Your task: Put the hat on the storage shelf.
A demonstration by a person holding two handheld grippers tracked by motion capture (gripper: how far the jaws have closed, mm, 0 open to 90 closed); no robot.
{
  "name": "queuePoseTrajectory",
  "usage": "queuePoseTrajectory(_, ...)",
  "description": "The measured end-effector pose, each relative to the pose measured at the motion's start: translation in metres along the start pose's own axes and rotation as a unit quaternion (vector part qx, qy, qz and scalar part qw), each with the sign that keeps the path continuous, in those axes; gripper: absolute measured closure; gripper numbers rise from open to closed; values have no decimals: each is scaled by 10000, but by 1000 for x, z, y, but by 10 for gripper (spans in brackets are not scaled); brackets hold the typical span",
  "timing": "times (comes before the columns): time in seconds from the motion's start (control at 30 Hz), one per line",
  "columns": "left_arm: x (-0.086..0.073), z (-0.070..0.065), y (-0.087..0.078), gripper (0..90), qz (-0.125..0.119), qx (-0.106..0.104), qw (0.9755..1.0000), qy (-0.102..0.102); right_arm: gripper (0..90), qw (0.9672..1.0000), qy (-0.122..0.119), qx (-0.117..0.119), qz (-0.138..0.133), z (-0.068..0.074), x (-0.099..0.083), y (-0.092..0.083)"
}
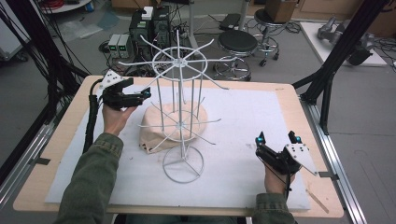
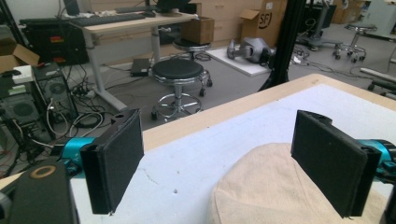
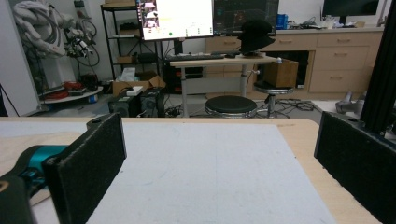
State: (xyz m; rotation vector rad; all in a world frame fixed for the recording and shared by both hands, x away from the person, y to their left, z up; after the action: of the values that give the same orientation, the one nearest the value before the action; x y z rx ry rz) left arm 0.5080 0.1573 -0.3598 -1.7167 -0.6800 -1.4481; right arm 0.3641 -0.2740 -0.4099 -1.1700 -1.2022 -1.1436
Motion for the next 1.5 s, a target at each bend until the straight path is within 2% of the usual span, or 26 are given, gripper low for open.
queuePoseTrajectory(0.1, -3, -1, 7, 173, 205, -82, 9997, 70, 13, 10000, -9, 0, 8, 0, 0, 0)
queuePoseTrajectory(0.4, 1, -6, 32, 174, 461, -238, 9984, 219, 13, 10000, -26, 8, 16, 0, 0, 0)
queuePoseTrajectory(0.63, -8, -17, 62, 174, 897, -478, 9937, 479, 13, 10000, -76, 52, 20, 4, -1, 0)
queuePoseTrajectory(0.73, -13, -23, 75, 188, 1088, -614, 9901, 636, 13, 9999, -115, 70, 21, 5, -1, 0)
queuePoseTrajectory(0.8, -17, -26, 84, 194, 1254, -647, 9867, 803, 13, 9999, -93, 75, 42, 5, -1, 0)
queuePoseTrajectory(0.87, -22, -28, 91, 194, 1390, -700, 9843, 835, 13, 9999, -109, 71, 44, 5, -2, 0)
queuePoseTrajectory(1.0, -38, -31, 108, 188, 1955, -837, 9714, 1060, 12, 9999, -111, 78, 48, 5, -2, 0)
queuePoseTrajectory(1.03, -42, -32, 111, 181, 2111, -877, 9673, 1100, 13, 9999, -112, 86, 53, 5, -2, -1)
queuePoseTrajectory(1.07, -46, -33, 114, 174, 2313, -918, 9616, 1160, 13, 9999, -124, 88, 40, 5, -2, -1)
queuePoseTrajectory(1.1, -55, -35, 118, 169, 2670, -990, 9496, 1315, 13, 9999, -119, 89, 49, 5, -2, -1)
queuePoseTrajectory(1.13, -55, -35, 118, 165, 2670, -990, 9496, 1315, 13, 9999, -115, 88, 54, 5, -2, -1)
queuePoseTrajectory(1.2, -61, -36, 122, 165, 2867, -999, 9427, 1382, 12, 9999, -124, 84, 53, 5, -2, -2)
queuePoseTrajectory(1.33, -66, -34, 125, 166, 2953, -960, 9414, 1313, 13, 9998, -143, 86, 51, 4, -2, -2)
queuePoseTrajectory(1.4, -70, -31, 125, 165, 3033, -944, 9396, 1274, 12, 9999, -140, 71, 59, 4, -2, -3)
queuePoseTrajectory(1.47, -73, -29, 125, 166, 3133, -917, 9361, 1311, 12, 9999, -145, 69, 55, 3, -2, -3)
queuePoseTrajectory(1.5, -75, -28, 126, 166, 3146, -908, 9360, 1290, 12, 9999, -147, 66, 57, 3, -2, -4)
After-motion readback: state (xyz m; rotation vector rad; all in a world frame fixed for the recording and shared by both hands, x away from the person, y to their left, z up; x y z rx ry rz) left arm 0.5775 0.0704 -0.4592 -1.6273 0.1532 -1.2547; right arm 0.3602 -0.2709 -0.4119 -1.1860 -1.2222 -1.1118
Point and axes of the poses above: each handheld gripper's, and its own axes: y roughly forward along the jaws, x roughly out of its top, z roughly to its left, the point moved 10 cm from there along y, roughly forward along the jaws, and after that the axes turned 2 degrees about -y, right-handed, at the moved point
